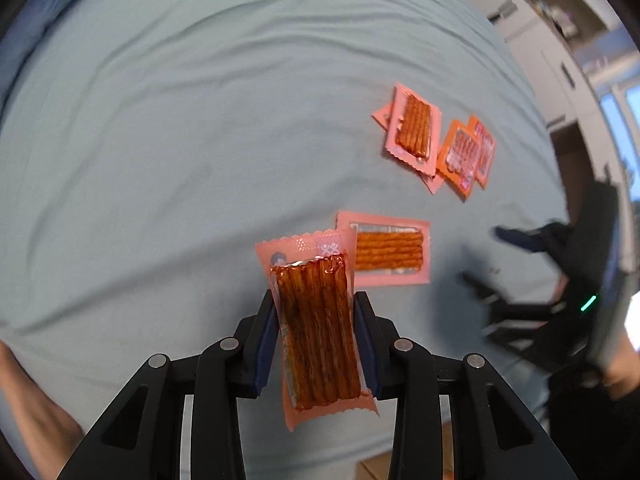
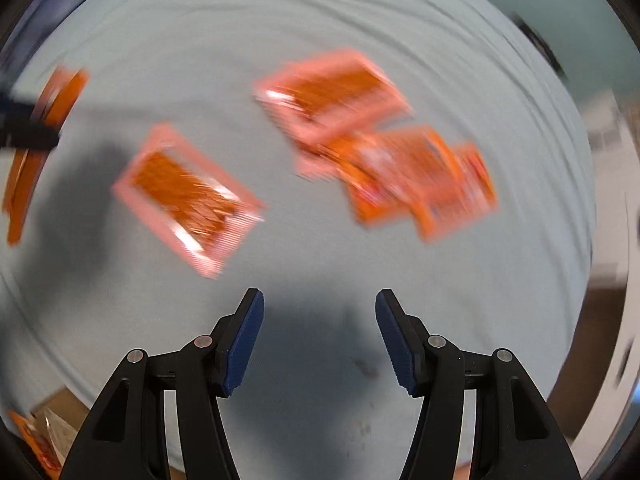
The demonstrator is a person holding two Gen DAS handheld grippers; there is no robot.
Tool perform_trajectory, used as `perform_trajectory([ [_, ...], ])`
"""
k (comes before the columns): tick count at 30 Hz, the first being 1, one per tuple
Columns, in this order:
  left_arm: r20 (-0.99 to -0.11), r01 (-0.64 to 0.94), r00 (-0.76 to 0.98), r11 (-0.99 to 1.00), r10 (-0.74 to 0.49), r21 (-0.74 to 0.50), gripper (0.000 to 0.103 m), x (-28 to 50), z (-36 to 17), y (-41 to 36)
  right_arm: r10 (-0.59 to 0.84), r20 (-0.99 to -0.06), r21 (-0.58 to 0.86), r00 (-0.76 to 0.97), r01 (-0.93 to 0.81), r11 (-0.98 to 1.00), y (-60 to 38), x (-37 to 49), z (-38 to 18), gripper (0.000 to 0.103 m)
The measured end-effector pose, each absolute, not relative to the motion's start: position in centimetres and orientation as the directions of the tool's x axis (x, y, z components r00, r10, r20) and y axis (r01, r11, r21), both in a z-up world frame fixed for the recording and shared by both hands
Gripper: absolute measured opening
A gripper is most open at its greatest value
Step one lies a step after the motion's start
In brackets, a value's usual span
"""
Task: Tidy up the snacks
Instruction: 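Grasp a pink packet with the right gripper while the left gripper holds its packet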
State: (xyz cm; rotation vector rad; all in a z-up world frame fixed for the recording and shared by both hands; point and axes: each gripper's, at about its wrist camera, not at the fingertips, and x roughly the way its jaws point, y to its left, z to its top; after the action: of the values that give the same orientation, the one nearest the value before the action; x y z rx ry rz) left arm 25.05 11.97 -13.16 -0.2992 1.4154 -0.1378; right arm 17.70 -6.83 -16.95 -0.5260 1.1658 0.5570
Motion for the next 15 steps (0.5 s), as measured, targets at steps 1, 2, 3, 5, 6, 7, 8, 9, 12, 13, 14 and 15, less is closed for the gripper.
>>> perform_trajectory([
  [1,-0.946,-0.093,0.155,0.949,-0.285,-0.301,0.035,24.5,-13.0,12.8,0.149,-0.945,-0.104,0.293,-0.695,0.711,-5.5,17.2,-16.9,0.057],
  [2,-0.944,-0.092,0.162,0.948,-0.287,-0.304,0.035,24.3,-12.7,13.2,0.161,-0.942,-0.115,0.295,-0.733,0.671,-4.1,16.7,-16.9,0.057],
  [3,-0.945,-0.088,0.167,0.95,-0.282,-0.299,0.035,24.3,-12.6,13.3,0.166,-0.939,-0.133,0.301,-0.765,0.63,-2.6,16.2,-17.1,0.057],
  [5,-0.947,-0.088,0.187,0.956,-0.262,-0.282,0.035,24.0,-12.1,14.0,0.152,-0.943,-0.157,0.296,-0.799,0.58,-0.5,15.8,-18.0,0.057],
  [6,-0.947,-0.092,0.189,0.955,-0.26,-0.281,0.035,24.0,-12.0,14.2,0.135,-0.952,-0.157,0.275,-0.816,0.556,0.6,15.6,-19.0,0.057],
  [7,-0.946,-0.096,0.189,0.954,-0.264,-0.285,0.035,24.0,-12.2,14.3,0.122,-0.957,-0.159,0.264,-0.826,0.541,1.3,15.7,-19.8,0.057],
  [8,-0.944,-0.101,0.188,0.95,-0.272,-0.294,0.035,24.0,-12.2,14.5,0.11,-0.959,-0.166,0.262,-0.829,0.534,1.9,15.8,-20.5,0.057],
  [9,-0.942,-0.107,0.187,0.947,-0.279,-0.302,0.035,24.0,-12.3,14.6,0.117,-0.959,-0.159,0.26,-0.829,0.535,2.4,16.0,-20.9,0.057],
  [12,-0.941,-0.115,0.179,0.944,-0.287,-0.309,0.035,24.0,-12.5,14.9,0.177,-0.953,-0.11,0.247,-0.823,0.557,2.7,17.1,-20.6,0.061],
  [13,-0.941,-0.118,0.175,0.942,-0.29,-0.313,0.036,24.1,-12.7,14.8,0.194,-0.953,-0.078,0.231,-0.811,0.58,2.7,17.7,-20.4,0.061],
  [14,-0.94,-0.12,0.172,0.941,-0.294,-0.316,0.036,24.2,-12.7,14.8,0.214,-0.952,-0.042,0.217,-0.788,0.614,2.6,18.4,-20.2,0.061],
  [15,-0.94,-0.118,0.171,0.941,-0.297,-0.318,0.036,23.9,-12.3,15.3,0.24,-0.952,0.013,0.192,-0.756,0.655,2.4,19.3,-20.2,0.061],
])
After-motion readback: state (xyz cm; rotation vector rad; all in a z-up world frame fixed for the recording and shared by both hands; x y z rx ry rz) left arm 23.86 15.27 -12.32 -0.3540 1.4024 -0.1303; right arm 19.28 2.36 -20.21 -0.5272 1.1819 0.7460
